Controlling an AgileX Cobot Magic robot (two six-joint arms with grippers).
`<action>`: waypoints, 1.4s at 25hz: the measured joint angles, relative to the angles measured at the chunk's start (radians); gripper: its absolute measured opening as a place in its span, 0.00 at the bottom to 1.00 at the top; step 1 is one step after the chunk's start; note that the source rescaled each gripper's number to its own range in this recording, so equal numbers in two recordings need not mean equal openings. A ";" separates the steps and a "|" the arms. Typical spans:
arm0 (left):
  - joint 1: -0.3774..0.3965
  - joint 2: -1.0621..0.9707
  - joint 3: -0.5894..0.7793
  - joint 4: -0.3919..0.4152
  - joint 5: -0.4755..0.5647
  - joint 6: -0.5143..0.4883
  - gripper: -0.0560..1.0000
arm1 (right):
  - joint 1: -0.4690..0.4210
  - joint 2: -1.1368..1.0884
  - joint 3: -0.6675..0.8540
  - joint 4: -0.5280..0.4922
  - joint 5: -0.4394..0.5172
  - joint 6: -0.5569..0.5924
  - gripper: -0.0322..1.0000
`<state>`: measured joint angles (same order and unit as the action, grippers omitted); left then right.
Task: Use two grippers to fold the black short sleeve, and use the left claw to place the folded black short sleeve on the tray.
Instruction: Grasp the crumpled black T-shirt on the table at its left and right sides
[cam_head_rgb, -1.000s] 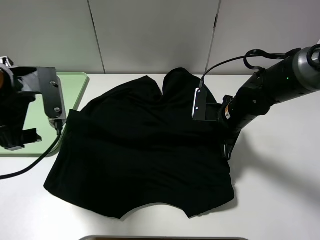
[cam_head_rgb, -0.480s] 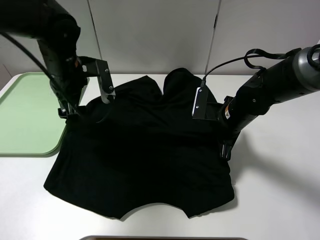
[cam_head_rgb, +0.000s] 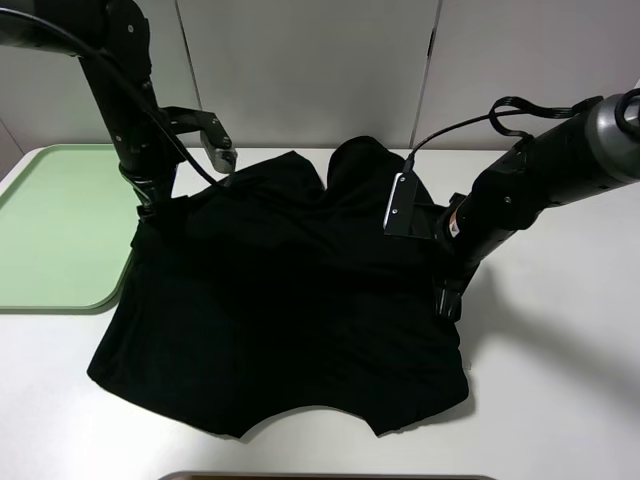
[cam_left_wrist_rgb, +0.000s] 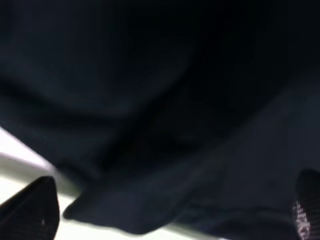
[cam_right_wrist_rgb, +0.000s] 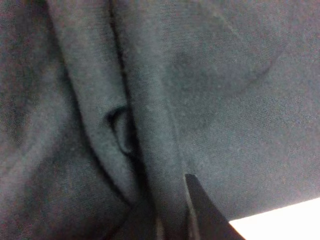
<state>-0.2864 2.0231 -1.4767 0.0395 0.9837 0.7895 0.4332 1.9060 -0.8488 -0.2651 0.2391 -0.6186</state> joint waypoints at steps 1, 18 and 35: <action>0.019 0.000 -0.001 -0.003 -0.001 0.000 0.92 | 0.000 0.000 0.000 0.001 -0.001 0.000 0.03; 0.075 0.139 -0.005 -0.067 -0.112 0.025 0.92 | 0.000 0.000 0.000 0.034 -0.001 0.000 0.03; 0.075 0.140 -0.008 -0.054 0.050 0.168 0.36 | 0.000 0.000 0.000 0.034 -0.001 0.000 0.03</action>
<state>-0.2109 2.1635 -1.4852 -0.0141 1.0332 0.9580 0.4332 1.9060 -0.8488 -0.2311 0.2383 -0.6186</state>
